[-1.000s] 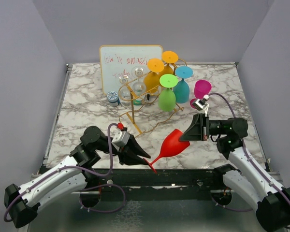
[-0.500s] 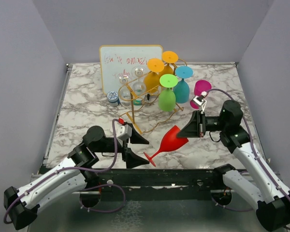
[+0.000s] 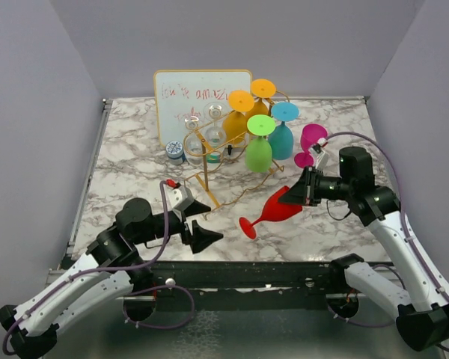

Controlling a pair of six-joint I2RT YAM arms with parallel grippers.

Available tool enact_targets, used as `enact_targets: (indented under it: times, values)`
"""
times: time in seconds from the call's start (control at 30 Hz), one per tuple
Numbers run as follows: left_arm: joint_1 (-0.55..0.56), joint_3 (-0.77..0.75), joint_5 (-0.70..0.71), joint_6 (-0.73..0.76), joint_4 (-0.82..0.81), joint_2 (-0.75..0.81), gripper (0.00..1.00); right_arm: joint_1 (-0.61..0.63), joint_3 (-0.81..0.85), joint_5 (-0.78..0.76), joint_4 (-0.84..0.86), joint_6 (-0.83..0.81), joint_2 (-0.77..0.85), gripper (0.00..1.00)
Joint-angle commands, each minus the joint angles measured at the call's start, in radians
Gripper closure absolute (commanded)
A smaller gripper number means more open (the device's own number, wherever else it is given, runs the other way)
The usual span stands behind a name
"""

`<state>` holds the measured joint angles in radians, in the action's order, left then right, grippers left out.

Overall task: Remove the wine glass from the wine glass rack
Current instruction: Place the wine glass at the center of the board.

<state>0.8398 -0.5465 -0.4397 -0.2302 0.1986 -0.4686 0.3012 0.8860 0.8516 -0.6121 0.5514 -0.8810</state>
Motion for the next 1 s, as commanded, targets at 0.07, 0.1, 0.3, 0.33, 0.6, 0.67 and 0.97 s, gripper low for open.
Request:
enact_targets:
  times: [0.07,0.1,0.3,0.33,0.6,0.67,0.97]
  values:
    - [-0.002,-0.100,0.332,0.036,0.215,0.011,0.01,0.003,0.115,-0.503,-0.280,-0.079,-0.007,1.00]
    - [-0.001,-0.101,0.364,0.040,0.214,0.024,0.01,0.004,0.122,-0.537,-0.290,-0.081,-0.011,1.00]
    - [-0.001,-0.033,0.522,0.017,0.178,0.114,0.01,0.004,0.147,-0.822,-0.327,-0.031,-0.017,1.00]
    - [-0.002,-0.017,0.537,0.007,0.172,0.135,0.01,0.004,0.153,-0.896,-0.327,-0.023,-0.011,1.00]
    - [-0.002,0.024,0.622,0.033,0.151,0.280,0.01,0.004,0.208,-1.239,-0.262,-0.009,-0.034,1.00]
    - [-0.001,0.027,0.607,0.039,0.150,0.290,0.01,0.003,0.248,-1.300,-0.276,-0.029,-0.092,1.00]
    - [-0.002,0.025,0.538,0.041,0.123,0.187,0.01,-0.007,0.333,-1.453,-0.206,-0.104,-0.287,0.99]
